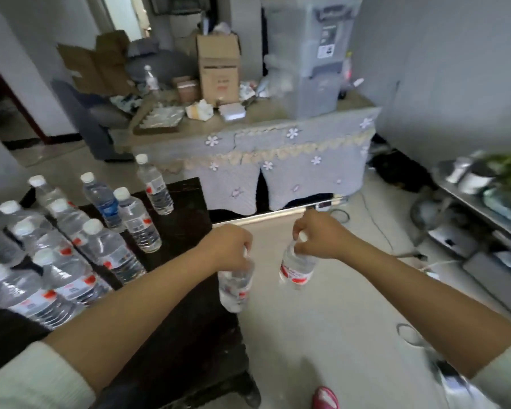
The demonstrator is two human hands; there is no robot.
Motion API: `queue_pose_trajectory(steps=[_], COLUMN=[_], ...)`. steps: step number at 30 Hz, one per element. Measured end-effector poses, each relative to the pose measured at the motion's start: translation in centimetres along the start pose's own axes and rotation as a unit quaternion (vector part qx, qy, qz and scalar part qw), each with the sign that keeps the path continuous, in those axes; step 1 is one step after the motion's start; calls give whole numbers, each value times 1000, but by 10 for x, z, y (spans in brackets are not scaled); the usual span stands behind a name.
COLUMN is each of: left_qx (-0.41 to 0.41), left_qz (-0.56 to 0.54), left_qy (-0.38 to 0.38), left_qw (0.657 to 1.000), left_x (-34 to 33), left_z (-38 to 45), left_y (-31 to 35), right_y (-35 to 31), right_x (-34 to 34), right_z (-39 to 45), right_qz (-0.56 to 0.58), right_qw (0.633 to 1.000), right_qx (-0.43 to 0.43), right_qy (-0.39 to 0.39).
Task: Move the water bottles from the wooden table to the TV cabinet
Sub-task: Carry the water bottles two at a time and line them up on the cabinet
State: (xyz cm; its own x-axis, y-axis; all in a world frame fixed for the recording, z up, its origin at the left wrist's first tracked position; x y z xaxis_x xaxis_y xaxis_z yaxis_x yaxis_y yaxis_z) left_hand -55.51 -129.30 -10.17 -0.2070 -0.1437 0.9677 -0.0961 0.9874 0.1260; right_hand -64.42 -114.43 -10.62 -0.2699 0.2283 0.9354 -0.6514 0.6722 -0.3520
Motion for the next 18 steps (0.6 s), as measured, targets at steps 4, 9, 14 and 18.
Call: queue_pose_trajectory(steps=[4, 9, 14, 18], left_qx=[-132, -271, -383, -445], left_qz=[31, 48, 59, 62], left_qy=[-15, -25, -54, -72], left_qw=[991, 961, 920, 891], left_x=[-12, -23, -50, -75], left_z=[25, 43, 50, 43], left_y=[82, 218, 363, 477], right_y=[60, 144, 216, 274], right_x=[19, 46, 74, 90], right_z=[-83, -204, -328, -422], right_qz=[-7, -15, -9, 2], right_qw=[993, 962, 924, 889], right_qx=[-120, -271, -380, -455], right_qy=[-5, 35, 49, 60])
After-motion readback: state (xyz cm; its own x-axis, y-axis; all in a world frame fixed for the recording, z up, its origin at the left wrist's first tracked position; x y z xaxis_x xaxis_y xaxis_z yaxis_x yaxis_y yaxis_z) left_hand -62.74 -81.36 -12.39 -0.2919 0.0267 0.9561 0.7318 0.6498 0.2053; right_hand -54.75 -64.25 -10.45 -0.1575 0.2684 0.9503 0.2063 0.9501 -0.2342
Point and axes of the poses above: each hand's wrist, its own z-axis towards the middle knuckle, its own x-axis out of the back of the hand, y = z × x, the point moved 2 cm from there along z, towards the middle knuckle, and after that the axes turned 4 degrees about -x, right-handed, at the moved point
